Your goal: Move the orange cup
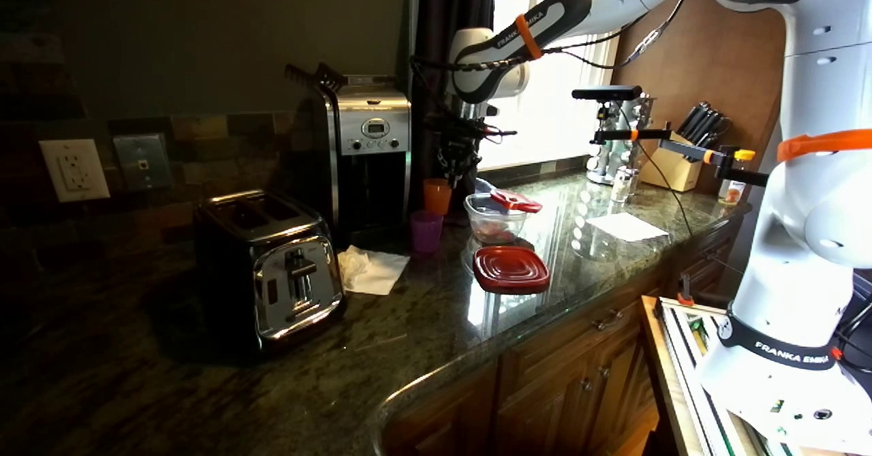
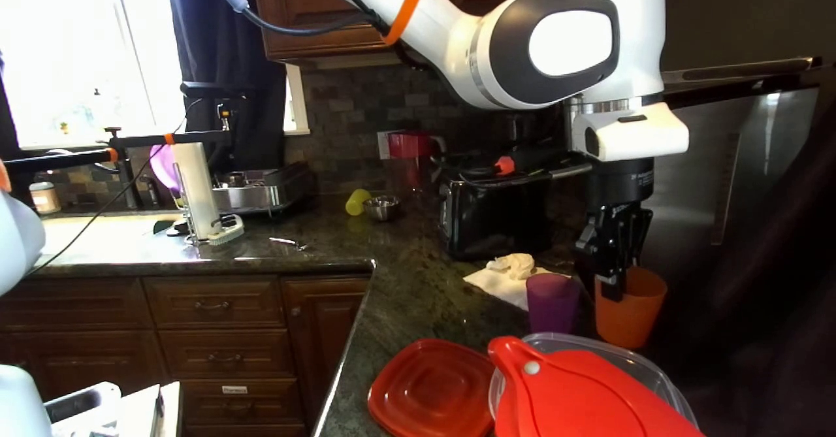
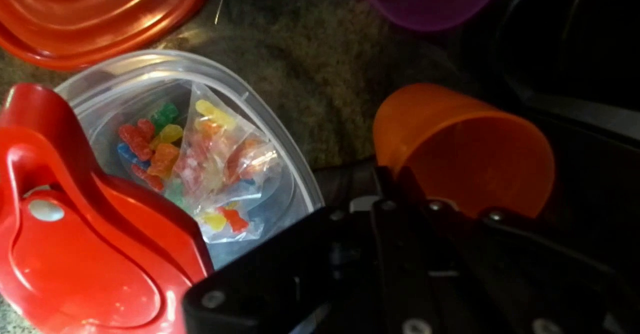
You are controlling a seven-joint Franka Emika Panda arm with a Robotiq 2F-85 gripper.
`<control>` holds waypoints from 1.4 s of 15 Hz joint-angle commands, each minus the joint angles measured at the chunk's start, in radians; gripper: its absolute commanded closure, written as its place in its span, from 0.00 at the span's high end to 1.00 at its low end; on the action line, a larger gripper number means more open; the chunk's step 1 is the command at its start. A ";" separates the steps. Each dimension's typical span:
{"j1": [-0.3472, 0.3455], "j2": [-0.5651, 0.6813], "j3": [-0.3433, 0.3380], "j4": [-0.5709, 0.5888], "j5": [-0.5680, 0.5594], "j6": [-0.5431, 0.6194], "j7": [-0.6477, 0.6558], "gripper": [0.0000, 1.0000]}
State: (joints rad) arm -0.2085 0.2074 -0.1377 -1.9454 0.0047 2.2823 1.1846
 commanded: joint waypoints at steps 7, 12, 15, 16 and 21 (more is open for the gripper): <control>0.035 -0.018 -0.029 -0.108 0.070 -0.002 -0.048 0.01; 0.060 -0.024 -0.027 -0.139 0.053 0.006 -0.035 0.36; 0.099 -0.096 -0.026 -0.185 -0.004 0.001 0.011 0.58; 0.111 -0.125 -0.026 -0.202 -0.026 0.008 0.031 0.67; 0.132 -0.336 0.010 -0.303 -0.168 -0.030 0.166 1.00</control>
State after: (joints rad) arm -0.0827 0.0276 -0.1465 -2.1425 -0.0947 2.2790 1.2799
